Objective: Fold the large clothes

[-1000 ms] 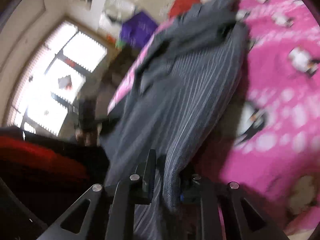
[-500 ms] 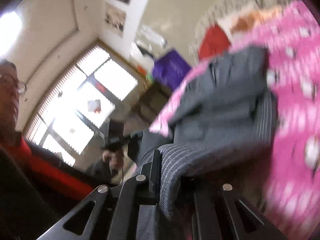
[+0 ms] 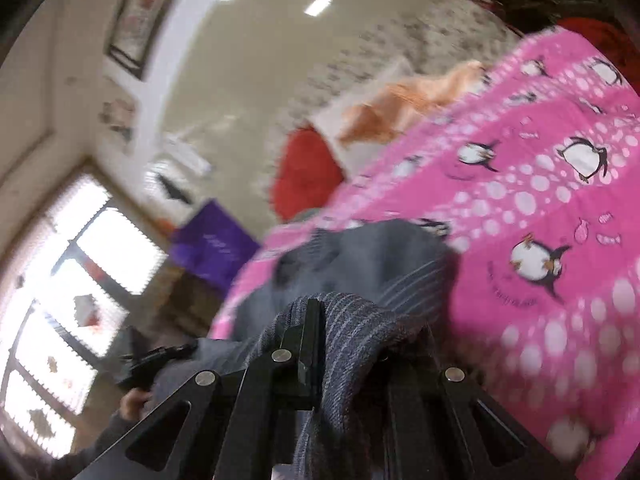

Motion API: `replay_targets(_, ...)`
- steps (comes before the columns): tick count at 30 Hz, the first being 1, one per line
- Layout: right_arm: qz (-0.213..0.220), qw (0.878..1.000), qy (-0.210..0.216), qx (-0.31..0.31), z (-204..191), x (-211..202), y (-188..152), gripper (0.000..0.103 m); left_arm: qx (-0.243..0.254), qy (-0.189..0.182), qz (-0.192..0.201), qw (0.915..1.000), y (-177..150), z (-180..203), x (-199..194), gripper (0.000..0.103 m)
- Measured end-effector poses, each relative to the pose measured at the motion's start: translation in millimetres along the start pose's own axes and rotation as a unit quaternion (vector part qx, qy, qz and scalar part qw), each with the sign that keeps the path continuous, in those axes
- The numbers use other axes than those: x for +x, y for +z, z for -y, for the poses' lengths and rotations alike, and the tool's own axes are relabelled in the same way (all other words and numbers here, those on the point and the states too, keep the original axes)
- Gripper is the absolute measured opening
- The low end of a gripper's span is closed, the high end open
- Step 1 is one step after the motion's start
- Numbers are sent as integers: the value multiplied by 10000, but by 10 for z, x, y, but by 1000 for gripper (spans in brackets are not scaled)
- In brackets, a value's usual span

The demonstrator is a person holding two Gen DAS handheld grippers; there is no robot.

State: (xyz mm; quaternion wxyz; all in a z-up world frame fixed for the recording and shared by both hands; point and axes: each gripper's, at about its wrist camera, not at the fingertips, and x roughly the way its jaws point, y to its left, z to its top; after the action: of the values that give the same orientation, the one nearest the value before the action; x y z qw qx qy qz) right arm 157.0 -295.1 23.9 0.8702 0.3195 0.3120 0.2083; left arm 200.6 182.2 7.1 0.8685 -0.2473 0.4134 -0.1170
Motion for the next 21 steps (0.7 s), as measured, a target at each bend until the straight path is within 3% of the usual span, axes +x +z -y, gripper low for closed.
replay_targets(4,-405,9951,-852,281,296,466,132,7,107,454,-536,9975,52,-166,526,9)
replay_targets(5,-535,9930,-939,487,392,564,113,13,109,489,-651,9966,34,-195,629,11)
replay_targets(8,-498,9903,-580,1158,580,579,88,25,548,633,-792,9933,0,-149,710,15)
replay_targets(10,-604,9870,-331,1450,597,449,94,32,716,555,-993,9909,13,-118,656,27)
replay_targets(12,-683,9855,-245,1534,551,273,76,33,882,402,-1094,9893,23,-98,555,56)
replay_targets(15,-516,9909,-170,1235,330,-181,-5,33,1040,433,-913,9894,45,-85,271,74)
replay_targets(19,-405,9970,-376,545,14,-613,-149,33,867,409,-150,9953,-24,-58,-319,74)
replay_targets(21,-443,9980,-446,74,-158,-698,-251,33,864,98,106,9962,-272,19,-626,74)
